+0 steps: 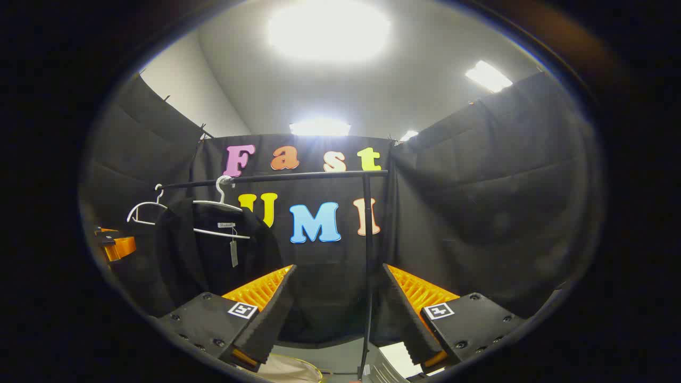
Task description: Grasp the clothes on the hanger with both hands and then place them into the laundry hamper below.
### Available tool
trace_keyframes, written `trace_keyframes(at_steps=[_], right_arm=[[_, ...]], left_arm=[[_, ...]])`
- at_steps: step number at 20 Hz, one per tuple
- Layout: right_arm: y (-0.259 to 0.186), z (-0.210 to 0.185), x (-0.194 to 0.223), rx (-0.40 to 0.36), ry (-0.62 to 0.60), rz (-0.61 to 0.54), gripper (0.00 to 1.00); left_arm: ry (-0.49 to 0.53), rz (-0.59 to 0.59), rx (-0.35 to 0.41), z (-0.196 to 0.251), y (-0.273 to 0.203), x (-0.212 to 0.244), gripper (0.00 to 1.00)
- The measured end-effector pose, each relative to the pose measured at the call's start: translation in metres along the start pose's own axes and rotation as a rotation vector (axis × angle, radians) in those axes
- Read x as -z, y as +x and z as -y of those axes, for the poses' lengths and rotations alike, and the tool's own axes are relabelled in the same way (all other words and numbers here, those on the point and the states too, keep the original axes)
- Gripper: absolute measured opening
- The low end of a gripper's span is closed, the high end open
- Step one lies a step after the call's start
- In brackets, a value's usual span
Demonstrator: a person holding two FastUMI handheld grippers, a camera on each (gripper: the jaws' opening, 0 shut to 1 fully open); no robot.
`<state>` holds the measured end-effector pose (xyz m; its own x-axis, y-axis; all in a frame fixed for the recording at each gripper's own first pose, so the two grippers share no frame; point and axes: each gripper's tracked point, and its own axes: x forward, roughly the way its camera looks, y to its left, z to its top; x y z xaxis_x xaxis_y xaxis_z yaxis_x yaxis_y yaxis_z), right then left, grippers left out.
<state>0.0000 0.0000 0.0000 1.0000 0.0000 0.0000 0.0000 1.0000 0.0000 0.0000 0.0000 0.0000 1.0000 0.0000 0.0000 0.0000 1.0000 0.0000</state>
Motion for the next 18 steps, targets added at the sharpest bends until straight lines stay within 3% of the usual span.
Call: trace_keyframes(at_steps=[18], right_arm=[[0.001,0.001,0.004,0.011,0.017,-0.015,0.97]], left_arm=[[0.012,-0.003,0.012,0.008,0.01,0.002,0.89]])
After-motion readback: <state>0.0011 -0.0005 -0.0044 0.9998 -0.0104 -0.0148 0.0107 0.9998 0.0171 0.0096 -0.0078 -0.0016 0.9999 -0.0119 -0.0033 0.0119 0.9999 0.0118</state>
